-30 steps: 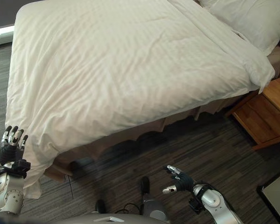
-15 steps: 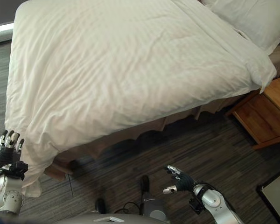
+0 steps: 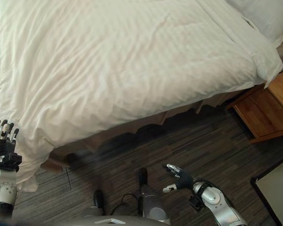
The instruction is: Making the bed.
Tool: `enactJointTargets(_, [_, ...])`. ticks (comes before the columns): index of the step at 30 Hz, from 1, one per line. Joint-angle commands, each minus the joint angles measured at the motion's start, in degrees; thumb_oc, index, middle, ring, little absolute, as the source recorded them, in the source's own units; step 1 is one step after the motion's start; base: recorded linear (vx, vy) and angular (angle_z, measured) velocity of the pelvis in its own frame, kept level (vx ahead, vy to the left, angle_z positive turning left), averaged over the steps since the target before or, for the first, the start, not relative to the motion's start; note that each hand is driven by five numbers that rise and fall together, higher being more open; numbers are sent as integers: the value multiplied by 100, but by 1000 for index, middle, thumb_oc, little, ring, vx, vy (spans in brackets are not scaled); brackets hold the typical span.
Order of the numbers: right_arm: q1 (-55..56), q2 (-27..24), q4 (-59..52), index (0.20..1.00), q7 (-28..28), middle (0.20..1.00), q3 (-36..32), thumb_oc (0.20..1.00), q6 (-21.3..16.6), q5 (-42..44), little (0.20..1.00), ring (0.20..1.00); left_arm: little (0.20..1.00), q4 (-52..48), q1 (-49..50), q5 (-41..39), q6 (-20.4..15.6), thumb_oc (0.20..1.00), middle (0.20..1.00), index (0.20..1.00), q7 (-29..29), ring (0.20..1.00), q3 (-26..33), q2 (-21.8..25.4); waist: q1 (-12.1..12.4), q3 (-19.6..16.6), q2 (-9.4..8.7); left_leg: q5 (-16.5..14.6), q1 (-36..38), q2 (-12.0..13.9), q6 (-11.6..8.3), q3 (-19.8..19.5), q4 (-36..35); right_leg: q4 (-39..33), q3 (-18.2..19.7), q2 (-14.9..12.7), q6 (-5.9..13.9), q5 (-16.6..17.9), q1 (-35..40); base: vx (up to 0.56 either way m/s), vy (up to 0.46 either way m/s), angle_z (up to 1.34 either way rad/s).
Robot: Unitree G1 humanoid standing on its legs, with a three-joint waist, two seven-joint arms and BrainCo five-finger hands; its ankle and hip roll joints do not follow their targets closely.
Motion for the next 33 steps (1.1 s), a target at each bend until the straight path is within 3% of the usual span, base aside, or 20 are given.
enactJointTargets(1, [-324, -206, -118, 1000, 21, 1000, 176, 1000, -305, 27, 1000, 1000, 595, 120, -516, -405, -135, 595, 595, 595, -476, 595, -66, 552, -43, 89, 14, 342, -422, -130, 485, -314, 73, 228, 32, -358, 420, -550, 497, 0, 0, 0])
enactJointTargets(2, [-332, -199, -110, 1000, 19, 1000, 179, 1000, -308, 26, 1000, 1000, 200, 127, -524, -408, -137, 200, 200, 200, -480, 200, -68, 559, -42, 92, 9, 342, -423, -131, 485, -314, 74, 230, 33, -359, 420, -551, 495, 0, 0, 0])
enactJointTargets(6, [-441, -141, -54, 1000, -23, 1000, 349, 1000, -335, -16, 1000, 1000, 200, 269, -768, -429, -230, 200, 200, 200, -385, 200, -117, 678, -57, 77, -54, 336, -427, -127, 481, -292, 73, 245, 65, -355, 418, -552, 470, 0, 0, 0])
enactJointTargets(13, [-529, -93, 19, 1000, -2, 1000, 438, 1000, -374, -23, 1000, 1000, 200, 295, -972, -707, -161, 200, 200, 200, -810, 200, -155, 732, -92, 36, -173, 325, -444, -142, 477, -276, 75, 269, 88, -357, 424, -538, 406, -8, 0, 0])
enactJointTargets(21, [-678, -67, 135, 1000, -82, 1000, 508, 1000, -419, 14, 1000, 1000, 200, 791, -1426, -1104, -325, 200, 200, 200, -818, 200, 294, 978, -55, 213, -519, 387, -649, -95, 446, -276, 100, 253, 88, -293, 424, -450, 228, -43, -11, -1])
enactJointTargets(26, [-910, -129, 138, 1000, -196, 1000, 610, 1000, -428, 127, 1000, 1000, 200, 1127, -1840, -1172, -385, 200, 200, 200, -672, 200, 272, 1380, -27, 540, -816, 526, -1055, 26, 393, -394, 177, 344, 45, -224, 416, -370, -79, -132, -62, 10])
enactJointTargets(27, [-1004, -212, 141, 1000, -289, 1000, 672, 1000, -431, 158, 1000, 1000, 200, 1433, -2116, -1285, -399, 200, 200, 200, -534, 200, 278, 1615, -32, 736, -1015, 622, -1373, 121, 356, -484, 222, 340, -27, -159, 413, -280, -269, -207, -115, 24])
enactJointTargets(30, [-1055, -216, 159, 1000, -335, 1000, 681, 1000, -418, 171, 1000, 1000, 200, 1608, -2223, -1343, -394, 200, 200, 200, -493, 200, 294, 1723, -56, 807, -1079, 651, -1503, 146, 339, -532, 247, 340, -94, -142, 414, -258, -340, -110, -60, 24])
enactJointTargets(33, [-1376, -229, 198, 1000, -598, 1000, 854, 1000, -431, 228, 1000, 1000, 200, 2102, -2570, -1606, -419, 200, 200, 200, -257, 200, 345, 1818, -53, 1127, -1392, 776, -1999, 296, 233, -734, 252, 315, -283, -74, 415, -222, -647, -144, -101, 27])
